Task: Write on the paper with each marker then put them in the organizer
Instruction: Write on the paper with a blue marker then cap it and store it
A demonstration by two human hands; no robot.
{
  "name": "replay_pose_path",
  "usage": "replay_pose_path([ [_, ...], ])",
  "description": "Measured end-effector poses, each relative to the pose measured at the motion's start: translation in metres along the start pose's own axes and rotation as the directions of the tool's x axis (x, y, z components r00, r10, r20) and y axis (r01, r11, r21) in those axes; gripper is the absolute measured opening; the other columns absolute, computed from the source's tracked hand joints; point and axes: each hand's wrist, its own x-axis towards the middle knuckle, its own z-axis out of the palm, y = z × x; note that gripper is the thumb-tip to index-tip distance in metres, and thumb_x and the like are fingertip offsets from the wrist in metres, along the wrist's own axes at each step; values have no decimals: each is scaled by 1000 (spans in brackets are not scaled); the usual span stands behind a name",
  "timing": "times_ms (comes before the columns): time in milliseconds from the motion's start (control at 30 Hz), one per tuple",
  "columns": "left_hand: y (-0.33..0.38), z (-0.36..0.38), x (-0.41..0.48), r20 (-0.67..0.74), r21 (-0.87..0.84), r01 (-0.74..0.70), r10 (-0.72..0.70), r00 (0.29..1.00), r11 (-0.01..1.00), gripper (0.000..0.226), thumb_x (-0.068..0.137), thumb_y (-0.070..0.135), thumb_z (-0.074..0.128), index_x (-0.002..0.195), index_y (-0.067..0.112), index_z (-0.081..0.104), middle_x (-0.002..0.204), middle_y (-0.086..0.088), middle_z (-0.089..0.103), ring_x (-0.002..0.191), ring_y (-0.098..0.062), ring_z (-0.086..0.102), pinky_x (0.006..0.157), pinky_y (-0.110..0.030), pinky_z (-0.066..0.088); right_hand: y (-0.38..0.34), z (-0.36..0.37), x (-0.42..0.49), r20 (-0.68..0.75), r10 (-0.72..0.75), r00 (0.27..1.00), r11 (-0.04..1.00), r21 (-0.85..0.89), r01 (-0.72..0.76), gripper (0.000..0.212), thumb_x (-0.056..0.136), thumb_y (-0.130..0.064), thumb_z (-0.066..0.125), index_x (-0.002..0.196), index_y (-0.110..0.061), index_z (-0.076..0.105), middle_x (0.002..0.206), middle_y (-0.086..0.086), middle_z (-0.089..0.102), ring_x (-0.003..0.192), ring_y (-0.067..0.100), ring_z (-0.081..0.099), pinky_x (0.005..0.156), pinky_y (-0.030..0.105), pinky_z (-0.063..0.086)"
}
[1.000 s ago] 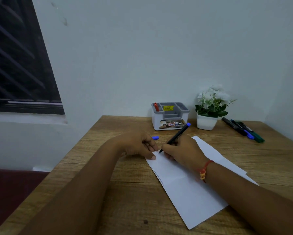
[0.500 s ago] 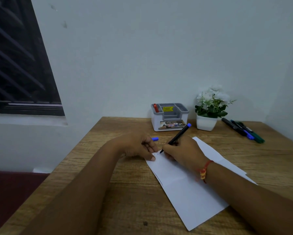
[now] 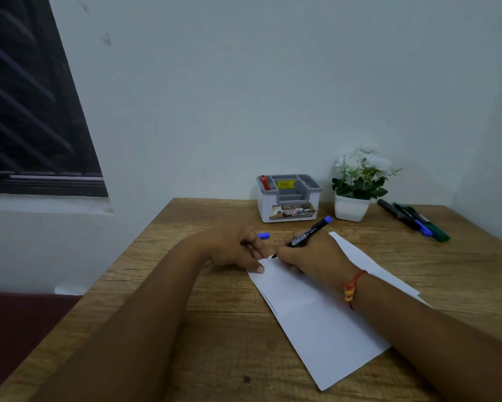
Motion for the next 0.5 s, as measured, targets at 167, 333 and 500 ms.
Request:
replay_pose_path([
  [167,0,0,-1,-4,-1,0,0,1000,1000,36,72,25,84,106,26,73,102,5,71,89,-5,63,92,-25,52,-1,2,0,-4,-10,1000,998,-55,10,6,77,-18,71,71,-19,71,63,-2,70,60,10,64,65,33,57],
  [333,-1,0,1,-4,-1,-5,5,1000,1000,36,70,26,85,104,28,73,103,5,72,94,-8,65,95,-30,53,-2,1,-1,-7,-7,1000,997,-76,6,9,75,-19,71,77,-11,74,71,7,75,61,12,66,70,38,60],
  [500,-2,0,2,-6,4,-13,13,1000,1000,33,71,27,85,102,31,73,99,8,72,84,-2,64,83,-20,52,0,1,1,-27,-6,1000,995,-95,3,13,77,-21,69,81,-11,75,75,6,75,67,11,67,71,35,58],
])
